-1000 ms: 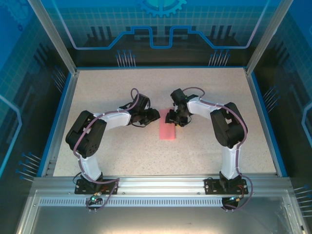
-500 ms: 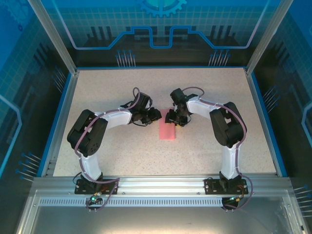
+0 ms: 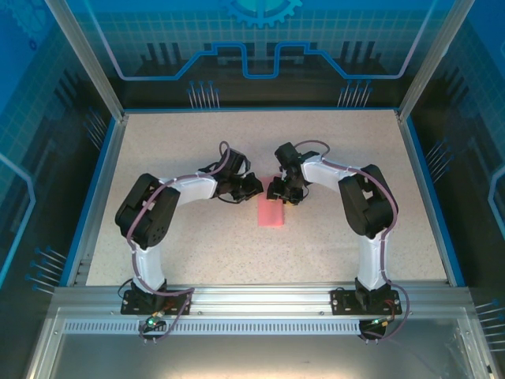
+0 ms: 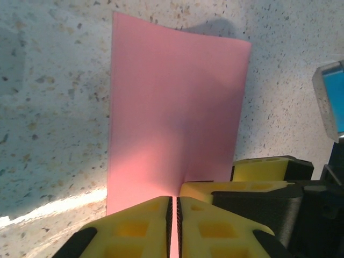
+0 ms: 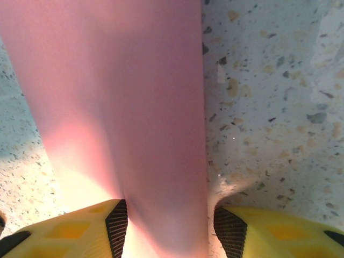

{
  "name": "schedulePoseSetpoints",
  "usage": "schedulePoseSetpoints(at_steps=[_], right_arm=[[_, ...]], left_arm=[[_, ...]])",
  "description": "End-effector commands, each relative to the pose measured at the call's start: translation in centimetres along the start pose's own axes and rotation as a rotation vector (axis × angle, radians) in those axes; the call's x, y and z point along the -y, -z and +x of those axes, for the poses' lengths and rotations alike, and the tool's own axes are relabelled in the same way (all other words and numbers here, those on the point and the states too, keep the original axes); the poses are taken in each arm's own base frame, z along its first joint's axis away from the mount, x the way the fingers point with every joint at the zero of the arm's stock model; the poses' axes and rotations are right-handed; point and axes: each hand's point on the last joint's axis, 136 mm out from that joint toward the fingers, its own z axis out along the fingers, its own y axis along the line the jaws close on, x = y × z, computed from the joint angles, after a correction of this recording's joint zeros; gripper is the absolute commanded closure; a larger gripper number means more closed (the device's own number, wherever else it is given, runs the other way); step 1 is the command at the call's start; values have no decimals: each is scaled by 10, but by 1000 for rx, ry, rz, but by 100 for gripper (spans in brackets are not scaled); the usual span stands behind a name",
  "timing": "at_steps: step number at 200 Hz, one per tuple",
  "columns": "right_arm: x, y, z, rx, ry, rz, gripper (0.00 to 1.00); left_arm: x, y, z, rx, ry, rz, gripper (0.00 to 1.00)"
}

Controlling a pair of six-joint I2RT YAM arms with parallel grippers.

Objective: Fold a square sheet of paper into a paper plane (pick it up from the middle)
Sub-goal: Hold the square sheet of paper at the center of the table.

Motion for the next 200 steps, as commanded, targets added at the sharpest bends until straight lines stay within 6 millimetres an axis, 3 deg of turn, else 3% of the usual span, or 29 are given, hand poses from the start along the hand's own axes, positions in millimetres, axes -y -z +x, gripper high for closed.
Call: schedulePoseSetpoints(at_steps=[1,200], right_arm=[[57,-62,28,-107,-11,196,46],[62,-74,32,-139,14,219,47]], left_arm=[[2,-5,-1,-33,-7,12,87],[-13,-21,6,-85,9,-32,93]])
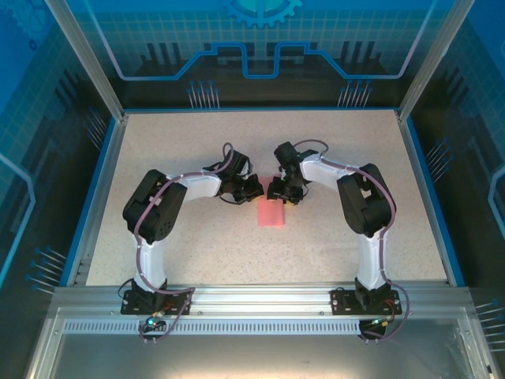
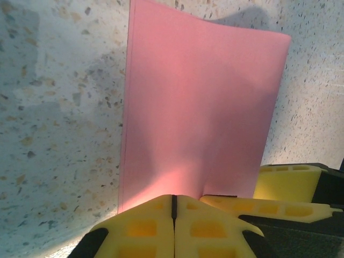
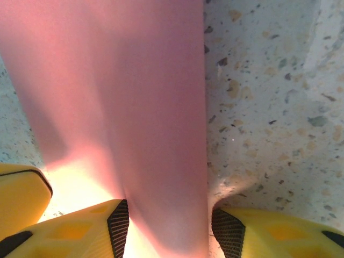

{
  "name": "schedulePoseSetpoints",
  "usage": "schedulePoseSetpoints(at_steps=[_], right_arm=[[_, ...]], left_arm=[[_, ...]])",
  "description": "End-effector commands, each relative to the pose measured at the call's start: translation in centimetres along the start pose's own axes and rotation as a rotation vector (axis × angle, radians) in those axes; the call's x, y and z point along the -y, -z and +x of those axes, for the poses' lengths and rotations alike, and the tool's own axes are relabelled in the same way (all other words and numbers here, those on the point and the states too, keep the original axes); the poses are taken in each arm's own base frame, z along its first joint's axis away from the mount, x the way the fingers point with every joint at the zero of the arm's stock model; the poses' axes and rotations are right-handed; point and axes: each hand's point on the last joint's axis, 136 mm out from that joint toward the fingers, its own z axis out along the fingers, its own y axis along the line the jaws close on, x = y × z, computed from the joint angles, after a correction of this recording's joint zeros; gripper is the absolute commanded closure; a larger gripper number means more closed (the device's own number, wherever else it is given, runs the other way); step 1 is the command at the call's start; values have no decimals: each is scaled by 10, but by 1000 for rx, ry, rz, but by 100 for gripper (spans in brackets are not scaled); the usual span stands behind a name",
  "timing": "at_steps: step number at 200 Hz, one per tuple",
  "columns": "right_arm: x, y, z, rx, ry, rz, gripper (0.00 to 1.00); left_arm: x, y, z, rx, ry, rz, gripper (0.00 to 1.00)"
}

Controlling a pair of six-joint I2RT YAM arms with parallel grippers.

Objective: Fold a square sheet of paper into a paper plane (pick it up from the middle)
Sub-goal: Hold the square sheet of paper at the center of the table.

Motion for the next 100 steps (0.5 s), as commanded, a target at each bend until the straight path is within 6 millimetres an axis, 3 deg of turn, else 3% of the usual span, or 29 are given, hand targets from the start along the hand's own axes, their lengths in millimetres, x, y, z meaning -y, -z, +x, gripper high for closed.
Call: schedulePoseSetpoints(at_steps=[1,100], right_arm=[[57,-73,29,-113,1,196,47],[59,-76,31,-120,-4,200,46]], left_arm=[[-2,-4,2,-35,-11,-1,93],[-9,-8,5,-46,0,-24,94]])
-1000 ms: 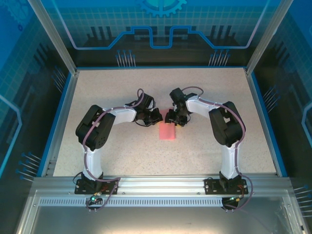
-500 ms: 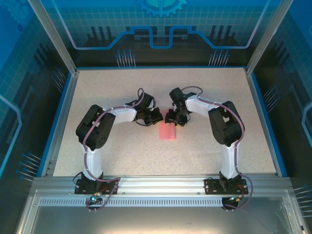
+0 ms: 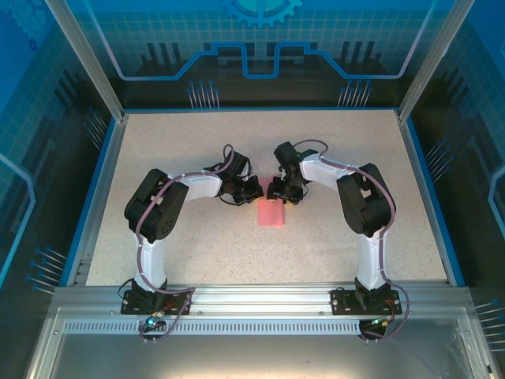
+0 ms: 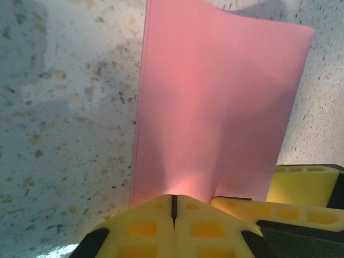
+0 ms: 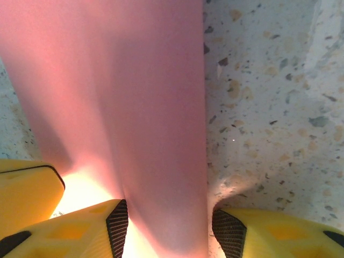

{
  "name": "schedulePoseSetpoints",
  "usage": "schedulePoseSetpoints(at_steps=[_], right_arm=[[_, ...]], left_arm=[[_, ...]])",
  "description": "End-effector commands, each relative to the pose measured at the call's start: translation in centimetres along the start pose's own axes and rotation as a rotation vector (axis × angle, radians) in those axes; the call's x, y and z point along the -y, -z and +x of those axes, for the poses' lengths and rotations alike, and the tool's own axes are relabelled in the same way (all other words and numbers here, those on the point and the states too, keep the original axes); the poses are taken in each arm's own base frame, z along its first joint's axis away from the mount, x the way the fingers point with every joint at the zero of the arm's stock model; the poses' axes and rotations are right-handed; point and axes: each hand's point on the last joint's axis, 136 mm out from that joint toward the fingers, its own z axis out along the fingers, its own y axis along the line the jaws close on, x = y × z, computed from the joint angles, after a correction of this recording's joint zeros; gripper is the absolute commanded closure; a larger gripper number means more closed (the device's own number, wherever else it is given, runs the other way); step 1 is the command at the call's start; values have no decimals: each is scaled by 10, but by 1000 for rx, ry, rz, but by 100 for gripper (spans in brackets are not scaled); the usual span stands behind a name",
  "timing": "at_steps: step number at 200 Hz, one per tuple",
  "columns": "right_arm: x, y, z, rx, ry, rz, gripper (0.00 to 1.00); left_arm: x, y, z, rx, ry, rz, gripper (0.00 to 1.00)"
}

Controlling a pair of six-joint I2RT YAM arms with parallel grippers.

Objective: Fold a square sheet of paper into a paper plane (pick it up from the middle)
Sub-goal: Hold the square sheet of paper at the center of the table, then fold the square sheet of paper in half at the center of the table.

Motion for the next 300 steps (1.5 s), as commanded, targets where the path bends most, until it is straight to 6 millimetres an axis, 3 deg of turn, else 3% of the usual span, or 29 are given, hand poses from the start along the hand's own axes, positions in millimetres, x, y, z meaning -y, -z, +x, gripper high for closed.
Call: schedulePoseSetpoints(at_steps=[1,48,73,87,131,150,167,189,209,264,300], right_arm=[[58,-75,30,-115,-3,197,46],[56,-74,29,-114,-7,183,45],[37,-58,22,-71,1,106,45],[22,-38,14,-21,7,41,45],[-23,51,-14,208,78,-216,40],[-39,71,-15,240,146,-292,41],[-54,78,-13,237,212,-352,50],[-69,75,-9,207,269,-391,61],[-70,57,-8,155,266,-376,72],[-20,10,-13,88,126,-291,83],[1,-4,-14,72,87,-258,84]], left_arm=[[-3,-4,2,-30,-11,-10,94],[-9,-4,2,-30,-8,-37,95],[-19,-7,6,-43,-3,-73,96],[-25,-9,8,-53,1,-94,96],[-44,-16,16,-72,15,-146,97],[-48,-17,17,-75,18,-154,97],[-49,-17,17,-75,17,-157,97],[-49,-18,17,-76,17,-162,97],[-49,-17,17,-74,17,-165,98],[-55,-17,19,-76,22,-187,98],[-61,-18,22,-82,28,-204,98]])
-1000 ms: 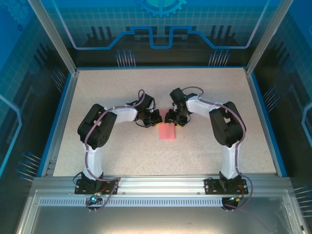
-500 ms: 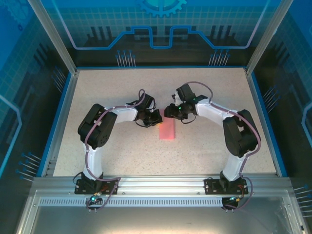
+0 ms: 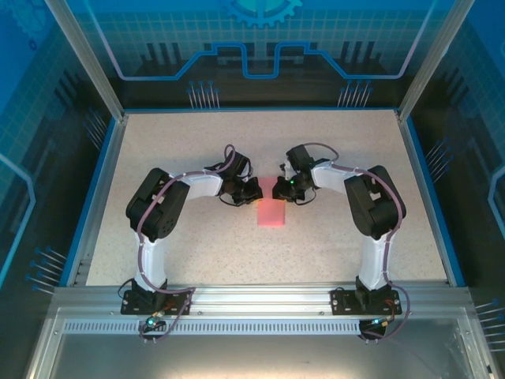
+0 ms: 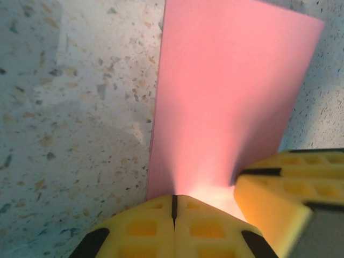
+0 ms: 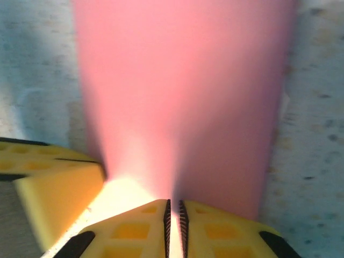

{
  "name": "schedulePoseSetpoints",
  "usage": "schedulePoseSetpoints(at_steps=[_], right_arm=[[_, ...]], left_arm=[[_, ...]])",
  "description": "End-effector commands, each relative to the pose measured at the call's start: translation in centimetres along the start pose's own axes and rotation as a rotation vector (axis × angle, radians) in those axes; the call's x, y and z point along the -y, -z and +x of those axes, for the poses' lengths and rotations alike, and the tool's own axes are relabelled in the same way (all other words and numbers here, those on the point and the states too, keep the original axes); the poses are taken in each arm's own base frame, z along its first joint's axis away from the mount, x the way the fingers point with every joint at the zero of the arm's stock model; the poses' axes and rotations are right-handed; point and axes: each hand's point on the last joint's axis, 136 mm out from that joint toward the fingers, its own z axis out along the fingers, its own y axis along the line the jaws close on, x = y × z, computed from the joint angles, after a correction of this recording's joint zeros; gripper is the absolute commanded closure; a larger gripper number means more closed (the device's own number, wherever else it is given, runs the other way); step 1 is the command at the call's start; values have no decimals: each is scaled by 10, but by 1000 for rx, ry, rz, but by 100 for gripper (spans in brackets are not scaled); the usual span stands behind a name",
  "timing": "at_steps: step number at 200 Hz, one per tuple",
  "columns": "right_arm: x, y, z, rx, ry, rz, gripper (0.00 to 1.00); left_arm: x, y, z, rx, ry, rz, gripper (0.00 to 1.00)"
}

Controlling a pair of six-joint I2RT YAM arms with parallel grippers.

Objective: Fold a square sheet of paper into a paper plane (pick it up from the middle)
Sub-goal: Fold the square sheet of paper in half at the center of the table.

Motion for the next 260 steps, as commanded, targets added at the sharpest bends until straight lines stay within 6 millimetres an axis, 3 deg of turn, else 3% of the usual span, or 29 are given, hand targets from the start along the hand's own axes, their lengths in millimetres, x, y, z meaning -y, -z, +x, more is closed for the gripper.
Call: schedulePoseSetpoints(at_steps=[1,19,48,66,78,94,128,143,173,189,217,234,260], right_arm=[[16,-6,2,-11,-31,17,84],[14,-1,1,0,-32,9,85],[-22,21,4,28,36,-100,84],[-34,22,17,16,74,-110,83],[-30,16,26,-5,65,-99,83],[-9,6,35,-26,13,-65,84],[27,4,39,-3,-65,-15,85],[26,7,40,-6,-60,-31,86],[-9,24,44,9,25,-110,85],[-18,27,54,1,46,-121,85],[0,13,74,-44,-7,-94,84],[21,2,96,-88,-47,-57,85],[32,0,111,-106,-70,-36,85]], left_arm=[[-52,-16,19,-61,54,-169,98],[-54,-16,21,-64,57,-175,98],[-56,-17,22,-67,59,-177,99],[-57,-16,22,-66,62,-178,99],[-56,-17,23,-65,61,-176,99],[-57,-18,24,-68,61,-178,99],[-58,-18,24,-69,61,-178,99],[-58,-18,24,-67,63,-177,98],[-58,-18,25,-67,64,-176,99],[-59,-19,26,-68,64,-178,99],[-59,-19,25,-68,63,-177,98],[-59,-19,26,-68,62,-177,99],[-58,-20,26,-69,58,-176,99]])
